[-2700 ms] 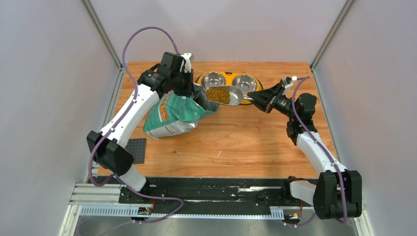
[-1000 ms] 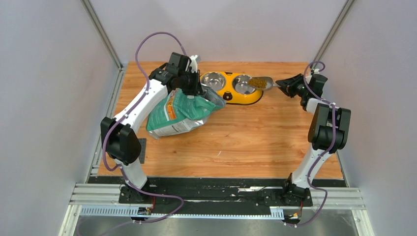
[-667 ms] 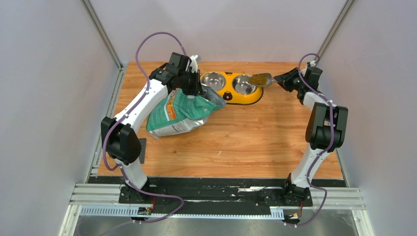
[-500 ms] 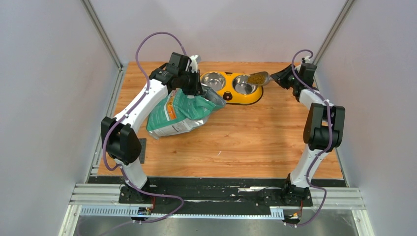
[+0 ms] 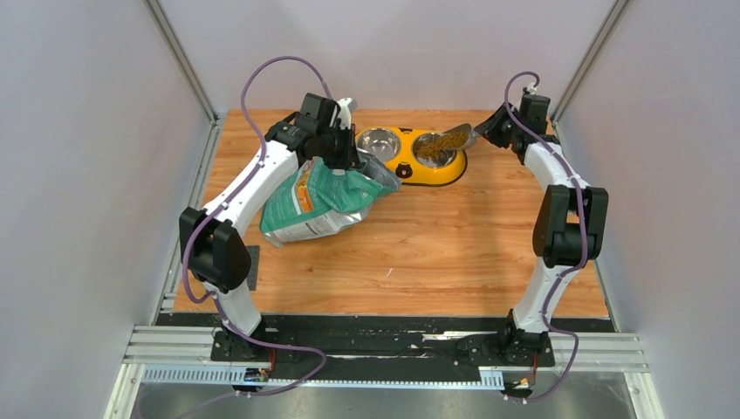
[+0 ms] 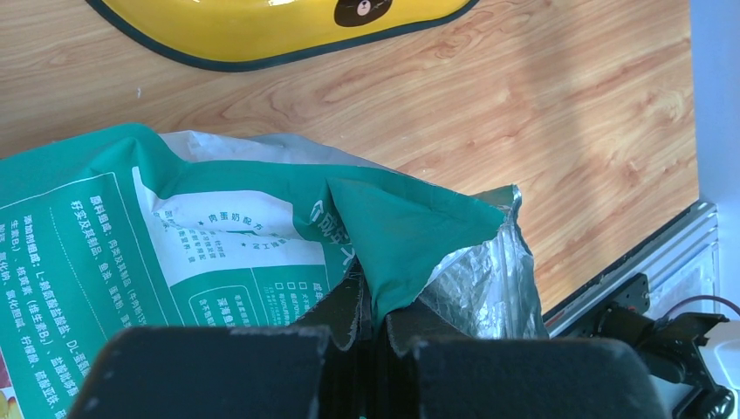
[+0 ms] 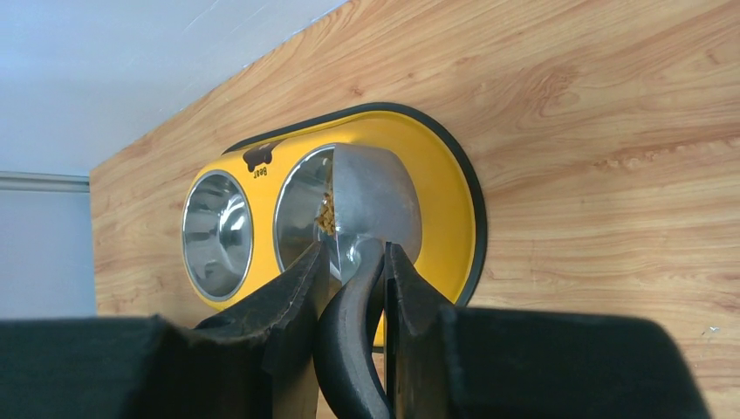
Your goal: Serve the pet food
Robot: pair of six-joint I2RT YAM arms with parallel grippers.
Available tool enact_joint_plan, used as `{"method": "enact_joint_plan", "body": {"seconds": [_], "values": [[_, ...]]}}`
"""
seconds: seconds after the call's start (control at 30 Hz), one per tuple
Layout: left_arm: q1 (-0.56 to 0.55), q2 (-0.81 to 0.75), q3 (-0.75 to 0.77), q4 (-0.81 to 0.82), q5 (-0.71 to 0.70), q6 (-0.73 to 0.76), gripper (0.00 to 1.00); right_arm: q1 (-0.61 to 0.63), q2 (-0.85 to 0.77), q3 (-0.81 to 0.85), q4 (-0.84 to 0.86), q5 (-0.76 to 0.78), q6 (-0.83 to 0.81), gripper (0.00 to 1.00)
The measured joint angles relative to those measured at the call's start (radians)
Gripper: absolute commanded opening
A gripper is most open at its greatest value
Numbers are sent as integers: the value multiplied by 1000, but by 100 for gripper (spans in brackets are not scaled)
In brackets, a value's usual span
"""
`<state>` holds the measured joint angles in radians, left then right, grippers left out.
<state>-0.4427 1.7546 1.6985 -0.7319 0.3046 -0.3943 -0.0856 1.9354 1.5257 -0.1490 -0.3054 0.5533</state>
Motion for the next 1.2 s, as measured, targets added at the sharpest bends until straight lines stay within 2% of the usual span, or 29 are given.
{"method": "enact_joint_plan", "body": {"seconds": [0.27, 0.6, 0.83, 1.2], "values": [[0, 0, 0, 0, -4, 3, 0, 57, -10, 29, -57, 85, -65, 0], [-1, 0, -1, -3, -10, 8, 0, 212, -22, 62, -124, 372, -221, 0], [-1, 0, -2, -3, -11, 13, 0, 254, -55, 65, -153, 496, -320, 0], [-1, 0, -2, -3, -15, 19, 0, 263, -163, 64, -145, 554, -372, 0]]}}
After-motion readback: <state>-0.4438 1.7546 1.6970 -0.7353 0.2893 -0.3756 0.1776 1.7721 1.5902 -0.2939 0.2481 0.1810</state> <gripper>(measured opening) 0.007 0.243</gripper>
